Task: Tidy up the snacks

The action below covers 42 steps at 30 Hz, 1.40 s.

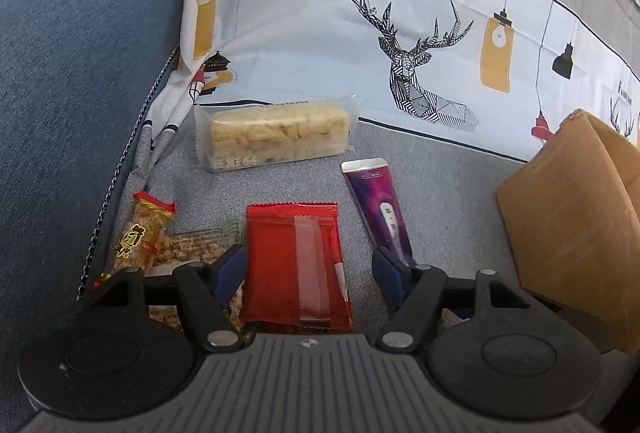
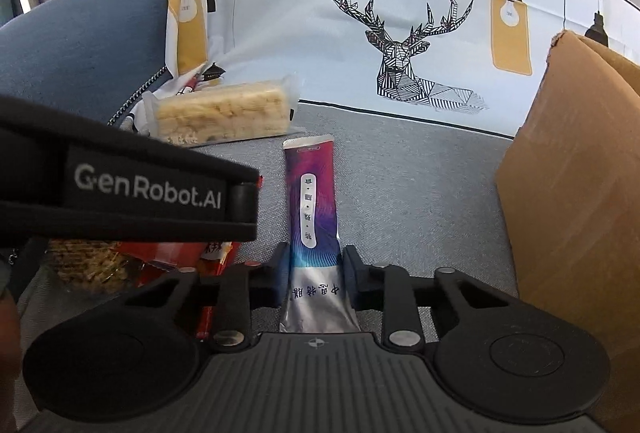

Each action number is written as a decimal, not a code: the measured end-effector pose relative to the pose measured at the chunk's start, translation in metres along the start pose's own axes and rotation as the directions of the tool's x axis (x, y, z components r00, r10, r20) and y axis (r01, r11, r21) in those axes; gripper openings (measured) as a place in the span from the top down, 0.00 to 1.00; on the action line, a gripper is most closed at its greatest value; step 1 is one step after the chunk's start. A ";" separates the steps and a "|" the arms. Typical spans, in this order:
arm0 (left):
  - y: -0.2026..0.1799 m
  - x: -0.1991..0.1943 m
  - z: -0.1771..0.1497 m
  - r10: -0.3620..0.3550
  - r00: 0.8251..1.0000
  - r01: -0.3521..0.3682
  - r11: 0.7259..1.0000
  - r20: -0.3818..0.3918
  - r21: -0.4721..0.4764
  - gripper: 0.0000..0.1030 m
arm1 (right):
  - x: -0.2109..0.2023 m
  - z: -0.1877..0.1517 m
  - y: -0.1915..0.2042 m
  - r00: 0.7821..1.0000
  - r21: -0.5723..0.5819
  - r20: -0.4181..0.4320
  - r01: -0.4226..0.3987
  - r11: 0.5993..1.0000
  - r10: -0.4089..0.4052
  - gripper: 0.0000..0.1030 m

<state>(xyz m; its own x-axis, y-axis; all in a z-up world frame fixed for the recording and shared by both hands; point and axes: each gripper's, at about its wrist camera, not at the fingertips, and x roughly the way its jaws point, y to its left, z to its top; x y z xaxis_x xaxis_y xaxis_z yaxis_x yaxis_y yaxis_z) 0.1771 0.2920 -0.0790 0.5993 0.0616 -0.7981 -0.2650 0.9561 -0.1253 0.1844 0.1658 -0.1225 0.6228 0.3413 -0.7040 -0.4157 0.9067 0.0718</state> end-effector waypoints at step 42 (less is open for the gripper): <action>0.024 -0.079 -0.098 -0.014 0.968 -0.019 0.991 -0.249 -0.129 0.45 | -0.112 -0.088 -0.008 0.961 0.062 -0.224 -0.155 0.986 0.165 0.54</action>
<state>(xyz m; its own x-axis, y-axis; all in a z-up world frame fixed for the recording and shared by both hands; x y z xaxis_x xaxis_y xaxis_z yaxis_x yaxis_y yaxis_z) 0.0496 0.2821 -0.0768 0.3961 -0.0248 -0.9179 -0.3718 0.9097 -0.1851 0.0599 0.0981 -0.1060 0.3813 0.4223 -0.8224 -0.4657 0.8562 0.2237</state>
